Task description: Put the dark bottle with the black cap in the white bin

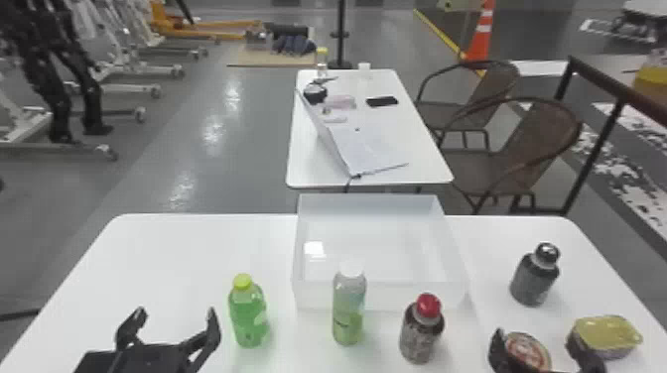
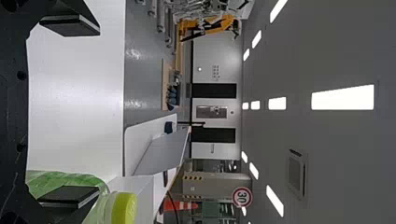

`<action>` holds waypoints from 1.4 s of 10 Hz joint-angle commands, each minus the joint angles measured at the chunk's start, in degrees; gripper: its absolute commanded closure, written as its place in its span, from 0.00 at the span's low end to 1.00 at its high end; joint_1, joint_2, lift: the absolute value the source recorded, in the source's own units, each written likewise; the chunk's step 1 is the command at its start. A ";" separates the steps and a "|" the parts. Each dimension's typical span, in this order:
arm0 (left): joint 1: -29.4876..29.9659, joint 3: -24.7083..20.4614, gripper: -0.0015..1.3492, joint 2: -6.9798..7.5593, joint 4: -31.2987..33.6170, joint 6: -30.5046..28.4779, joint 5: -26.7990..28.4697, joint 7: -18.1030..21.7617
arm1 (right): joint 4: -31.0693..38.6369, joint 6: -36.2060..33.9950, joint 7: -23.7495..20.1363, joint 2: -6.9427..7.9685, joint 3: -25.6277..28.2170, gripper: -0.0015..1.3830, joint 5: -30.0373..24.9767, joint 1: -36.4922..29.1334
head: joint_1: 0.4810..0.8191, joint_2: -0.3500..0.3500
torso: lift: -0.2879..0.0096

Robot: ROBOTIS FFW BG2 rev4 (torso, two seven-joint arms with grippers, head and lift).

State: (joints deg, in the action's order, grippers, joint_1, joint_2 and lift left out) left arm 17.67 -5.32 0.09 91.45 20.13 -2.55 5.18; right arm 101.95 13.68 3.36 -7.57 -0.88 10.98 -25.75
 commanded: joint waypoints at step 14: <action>-0.97 1.19 0.08 -0.24 -2.50 2.90 -2.11 -0.09 | -22.68 2.85 -3.45 -3.25 1.05 0.09 1.24 17.14 | 0.20 0.50 | 0.63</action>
State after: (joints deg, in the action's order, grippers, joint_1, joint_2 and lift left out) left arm 16.74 -4.18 0.09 89.01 22.93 -4.61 5.10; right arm 81.20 16.40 -0.08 -10.56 -0.10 12.28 -10.10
